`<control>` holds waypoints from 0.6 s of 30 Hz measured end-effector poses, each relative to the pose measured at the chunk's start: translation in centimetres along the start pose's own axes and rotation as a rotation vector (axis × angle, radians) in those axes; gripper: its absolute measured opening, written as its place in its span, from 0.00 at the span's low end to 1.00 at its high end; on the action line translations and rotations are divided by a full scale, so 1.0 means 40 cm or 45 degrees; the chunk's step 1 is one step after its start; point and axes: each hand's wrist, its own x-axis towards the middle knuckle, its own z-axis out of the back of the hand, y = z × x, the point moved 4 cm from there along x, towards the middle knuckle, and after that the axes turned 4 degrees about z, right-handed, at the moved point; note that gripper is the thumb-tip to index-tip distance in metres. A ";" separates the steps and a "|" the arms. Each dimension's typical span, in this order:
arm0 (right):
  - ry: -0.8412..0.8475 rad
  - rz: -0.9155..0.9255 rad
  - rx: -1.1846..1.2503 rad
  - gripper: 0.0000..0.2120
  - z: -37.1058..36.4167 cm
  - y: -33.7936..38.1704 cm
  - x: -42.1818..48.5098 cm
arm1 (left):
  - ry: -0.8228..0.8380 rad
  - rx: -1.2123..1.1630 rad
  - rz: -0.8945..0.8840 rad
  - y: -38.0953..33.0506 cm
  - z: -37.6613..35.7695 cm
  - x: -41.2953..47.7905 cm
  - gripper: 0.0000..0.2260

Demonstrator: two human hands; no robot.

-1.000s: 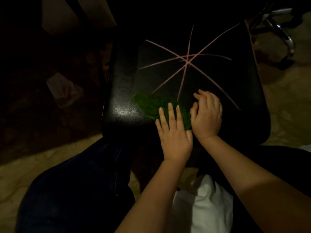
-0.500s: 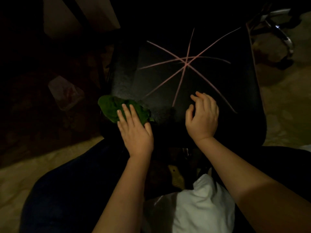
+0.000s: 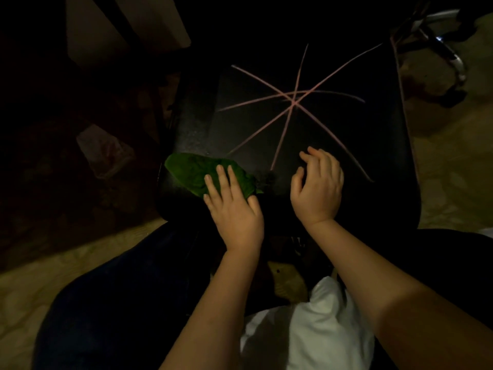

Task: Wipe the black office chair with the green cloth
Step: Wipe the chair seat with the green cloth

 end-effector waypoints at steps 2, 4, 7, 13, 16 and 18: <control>0.011 -0.007 0.043 0.14 0.004 -0.006 0.002 | 0.016 -0.023 -0.036 -0.033 -0.011 -0.030 0.32; 0.010 -0.013 0.107 0.13 0.013 -0.012 0.006 | 0.048 -0.034 -0.084 -0.067 -0.019 -0.057 0.31; 0.023 -0.018 0.227 0.11 0.035 -0.016 0.017 | 0.127 -0.033 -0.202 -0.121 -0.030 -0.099 0.30; 0.297 -0.106 0.652 0.12 0.098 -0.062 0.037 | 0.245 -0.191 -0.440 -0.215 -0.032 -0.148 0.24; 0.476 0.027 0.654 0.14 0.131 -0.086 0.020 | 0.390 -0.320 -0.615 -0.239 -0.041 -0.160 0.28; 0.587 0.161 0.575 0.15 0.140 -0.099 0.006 | 0.495 -0.375 -0.721 -0.238 -0.043 -0.162 0.29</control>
